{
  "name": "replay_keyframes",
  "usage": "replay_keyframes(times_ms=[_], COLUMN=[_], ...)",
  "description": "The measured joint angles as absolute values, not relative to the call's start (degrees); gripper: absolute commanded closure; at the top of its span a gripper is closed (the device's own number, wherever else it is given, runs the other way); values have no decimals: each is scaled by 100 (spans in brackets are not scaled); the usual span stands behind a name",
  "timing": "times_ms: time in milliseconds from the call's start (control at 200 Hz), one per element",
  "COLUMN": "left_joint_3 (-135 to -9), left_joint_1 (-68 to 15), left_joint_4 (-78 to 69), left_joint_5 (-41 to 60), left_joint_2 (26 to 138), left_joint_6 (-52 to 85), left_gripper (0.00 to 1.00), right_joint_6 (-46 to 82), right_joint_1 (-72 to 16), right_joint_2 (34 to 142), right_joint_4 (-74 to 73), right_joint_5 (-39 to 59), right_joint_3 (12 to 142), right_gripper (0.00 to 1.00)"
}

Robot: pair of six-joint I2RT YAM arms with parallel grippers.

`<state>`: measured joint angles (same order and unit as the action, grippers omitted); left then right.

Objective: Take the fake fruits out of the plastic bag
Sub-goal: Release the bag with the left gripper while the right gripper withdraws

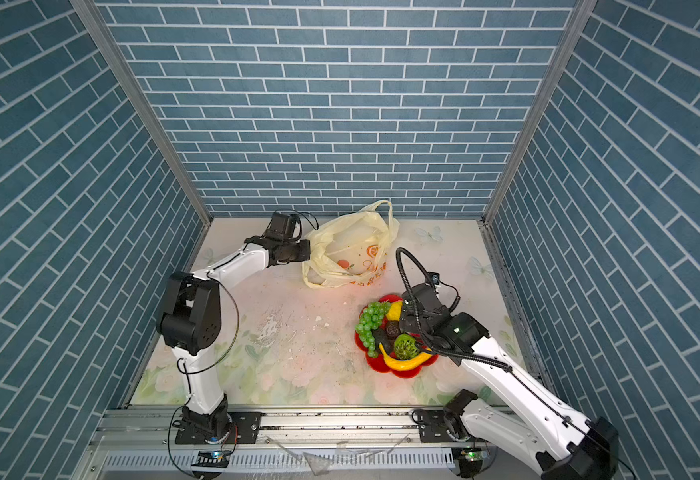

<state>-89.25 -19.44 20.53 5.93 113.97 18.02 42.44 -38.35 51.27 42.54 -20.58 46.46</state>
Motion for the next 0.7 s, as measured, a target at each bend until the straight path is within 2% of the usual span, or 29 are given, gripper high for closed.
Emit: replay_keyframes(times_ms=[115,220,375,480,595,700], left_joint_3=[-9577,-9870,-9961,-9445,-8967,-8875], left_joint_1=[-1975,-1990,-2058,-2154,-2217,-2215], left_joint_4=[2659,3205,3795,3826,3861,3730], left_joint_5=[362,119,-231,-375,-445,-493], left_joint_2=[11714,11751,11561,10934,10160,9948], left_joint_6=[1702,1594,1717,1922,2097,2182], left_gripper=[40,23,11,3,1,1], right_joint_6=[4550,4823,5109,5225,5345,5496], right_joint_1=[-3489,-3229,-2956,-2764,-2443,-2084], right_joint_2=[4584,4119,3697,3564,3435,3288], right_joint_4=[4296,4366,4554,4591,4589,4587], right_joint_5=[-1914,-1833,-1839,-1844,-1702,-1446], right_joint_3=[4359,4088,3830,3719,3476,3208], right_gripper=[16,15,11,8,6,5])
